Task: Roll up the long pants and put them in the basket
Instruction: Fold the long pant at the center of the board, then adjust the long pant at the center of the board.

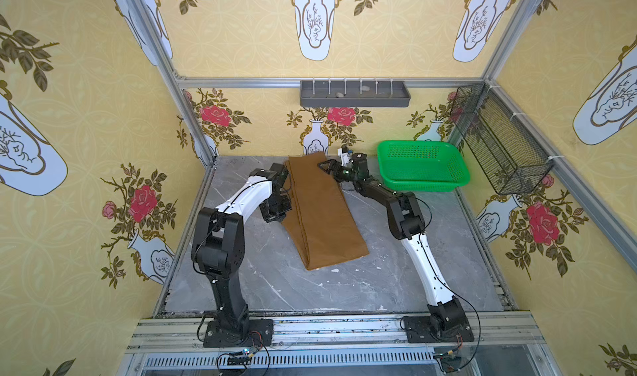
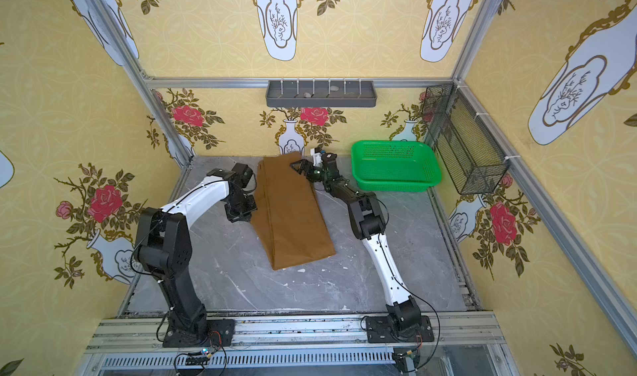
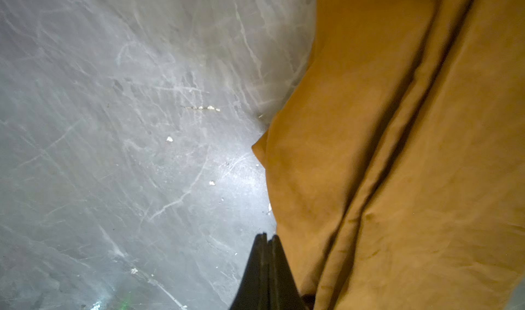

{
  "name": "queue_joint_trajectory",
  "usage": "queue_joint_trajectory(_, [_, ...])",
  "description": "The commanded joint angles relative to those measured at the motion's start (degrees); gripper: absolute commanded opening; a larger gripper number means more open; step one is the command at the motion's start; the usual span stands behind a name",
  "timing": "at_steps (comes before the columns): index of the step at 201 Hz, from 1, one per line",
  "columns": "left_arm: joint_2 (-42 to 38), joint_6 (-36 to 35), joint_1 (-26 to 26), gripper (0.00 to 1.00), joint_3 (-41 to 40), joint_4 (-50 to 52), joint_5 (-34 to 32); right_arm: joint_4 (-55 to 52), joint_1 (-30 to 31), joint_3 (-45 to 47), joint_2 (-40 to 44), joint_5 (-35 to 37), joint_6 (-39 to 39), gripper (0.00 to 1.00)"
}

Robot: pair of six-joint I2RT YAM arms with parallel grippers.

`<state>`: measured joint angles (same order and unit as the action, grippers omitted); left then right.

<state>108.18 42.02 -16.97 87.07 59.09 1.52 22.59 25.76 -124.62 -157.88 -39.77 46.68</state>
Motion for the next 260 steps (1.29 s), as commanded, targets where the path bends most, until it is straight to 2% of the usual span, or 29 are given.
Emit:
queue_joint_trajectory(1, [0.94,0.23,0.10,0.00,3.40,0.48,-0.69,-4.49,-0.94,11.01,7.66,4.19,-5.16,0.93])
queue_joint_trajectory(16, [2.24,0.19,0.10,0.00,7.80,0.17,-0.14,-5.24,-2.76,22.74,15.78,10.83,-9.09,0.95])
queue_joint_trajectory(44, [8.05,1.04,0.10,0.00,18.07,-0.09,4.16,-16.14,-4.01,34.54,30.49,26.46,-21.16,0.96])
queue_joint_trajectory(60, [12.02,2.71,-0.12,0.00,22.34,-2.43,7.82,-20.12,-3.26,40.53,39.47,32.55,-25.61,0.96])
queue_joint_trajectory(69, [14.29,3.92,-0.24,0.00,24.33,-4.41,9.64,-21.93,-2.26,43.66,44.41,33.23,-27.74,0.92])
queue_joint_trajectory(72, [15.22,4.28,-0.25,0.00,25.15,-4.87,10.31,-22.62,-1.67,44.68,46.07,33.79,-28.28,0.89])
queue_joint_trajectory(76, [16.42,4.82,-0.25,0.00,26.31,-5.33,10.83,-23.42,-0.82,46.02,48.27,34.07,-29.32,0.77])
queue_joint_trajectory(86, [19.82,5.50,-0.25,0.00,29.87,-5.91,11.86,-25.30,1.82,49.19,53.20,34.06,-31.61,0.28])
queue_joint_trajectory(93, [22.51,5.66,-0.32,0.00,32.99,-5.44,11.79,-26.67,4.14,50.78,55.91,34.03,-32.65,0.00])
queue_joint_trajectory(94, [22.82,5.68,-0.29,0.00,33.43,-5.28,11.77,-26.96,4.39,51.00,56.23,33.96,-32.76,0.00])
queue_joint_trajectory(107, [27.98,6.22,-0.57,0.00,39.42,-3.34,11.76,-31.20,7.87,52.51,58.62,30.75,-33.15,0.00])
queue_joint_trajectory(115, [30.75,6.45,-0.68,0.00,42.24,-2.66,12.48,-33.21,9.16,53.41,59.15,26.29,-33.05,0.00])
queue_joint_trajectory(134, [34.71,6.74,-1.81,0.00,44.96,-2.31,12.89,-35.54,11.80,56.18,58.45,20.34,-32.80,0.00])
queue_joint_trajectory(154, [36.44,6.50,-3.10,0.00,44.68,-1.08,9.84,-41.01,14.18,56.16,55.70,19.81,-34.50,0.00])
queue_joint_trajectory(166, [37.54,6.31,-3.48,0.00,44.69,0.64,7.75,-43.90,15.60,56.75,54.17,21.91,-35.27,0.00])
queue_joint_trajectory(200, [39.63,6.19,-4.18,0.00,43.41,3.78,3.01,-43.89,19.10,63.05,51.54,24.97,-34.53,0.00])
queue_joint_trajectory(230, [40.73,5.84,-5.21,0.00,41.68,4.09,3.96,-40.11,24.06,69.86,51.01,23.09,-28.41,0.00])
queue_joint_trajectory(260, [41.07,3.59,-6.68,0.00,41.87,5.63,3.41,-35.94,34.24,74.31,50.20,25.28,-17.83,0.00])
